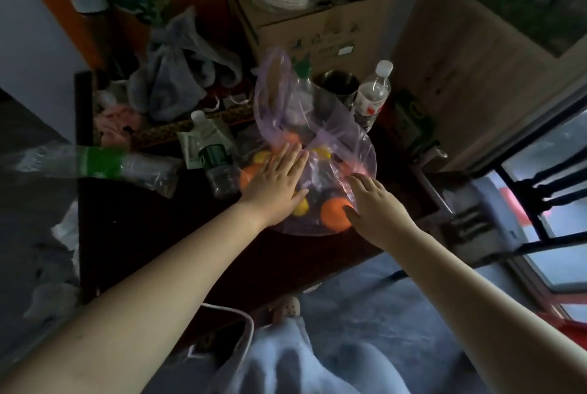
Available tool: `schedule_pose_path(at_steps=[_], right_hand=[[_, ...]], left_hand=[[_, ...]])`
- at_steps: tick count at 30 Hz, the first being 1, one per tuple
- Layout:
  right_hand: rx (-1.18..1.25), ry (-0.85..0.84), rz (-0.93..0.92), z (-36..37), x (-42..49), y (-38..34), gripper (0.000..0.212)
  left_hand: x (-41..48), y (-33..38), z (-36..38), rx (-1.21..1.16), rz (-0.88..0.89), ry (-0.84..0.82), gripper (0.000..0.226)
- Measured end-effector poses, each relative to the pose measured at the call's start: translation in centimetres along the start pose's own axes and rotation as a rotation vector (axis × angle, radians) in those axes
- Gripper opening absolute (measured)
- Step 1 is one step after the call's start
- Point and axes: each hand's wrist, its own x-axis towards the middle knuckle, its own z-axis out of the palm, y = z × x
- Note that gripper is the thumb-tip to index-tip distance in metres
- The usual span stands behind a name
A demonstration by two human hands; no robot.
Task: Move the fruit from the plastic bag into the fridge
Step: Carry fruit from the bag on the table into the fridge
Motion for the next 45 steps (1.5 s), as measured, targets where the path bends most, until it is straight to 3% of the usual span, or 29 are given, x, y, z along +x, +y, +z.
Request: schedule_pose_path(at_steps=[7, 10, 17, 20, 28, 31, 37, 45], right_hand=[[-0.053, 0.0, -0.081, 1.2, 4.6, 2.6, 0.072], [-0.109, -0.063, -0.122, 2.2, 6.2, 3.8, 0.072], [-0.241, -0.104, -0.213, 3.8, 8.2, 5.7, 0.069], [-0.243, -0.067, -0.234, 3.6, 8.5, 6.4, 0.064], [-0.247, 0.011, -0.319, 2.2, 7.3, 7.9, 0.021], [-0.215, 0.038, -0.344, 2.0, 5.6, 8.2, 0.022], [-0.125, 0.118, -0.305, 3.6, 1.4, 8.4, 0.027], [-0.085, 0.08, -0.225, 6.8, -2.4, 7.9, 0.022]], left_hand=[[4.1, -1.8, 1.3, 0.029, 0.077, 0.126, 0.07], [4.5, -2.2, 1.9, -0.018, 0.076, 0.113, 0.057], [3.4, -2.1, 2.5, -0.09, 0.108, 0.28, 0.025], [3.2, -2.1, 2.7, -0.1, 0.151, 0.246, 0.022], [1.7, -2.0, 3.0, -0.074, 0.282, 0.218, 0.023], [0.5, -2.2, 3.0, -0.092, 0.337, 0.187, 0.031], [-1.6, -2.7, 3.6, -0.149, 0.441, 0.127, 0.022], [-3.6, -2.3, 5.4, -0.172, 0.475, 0.1, 0.018]])
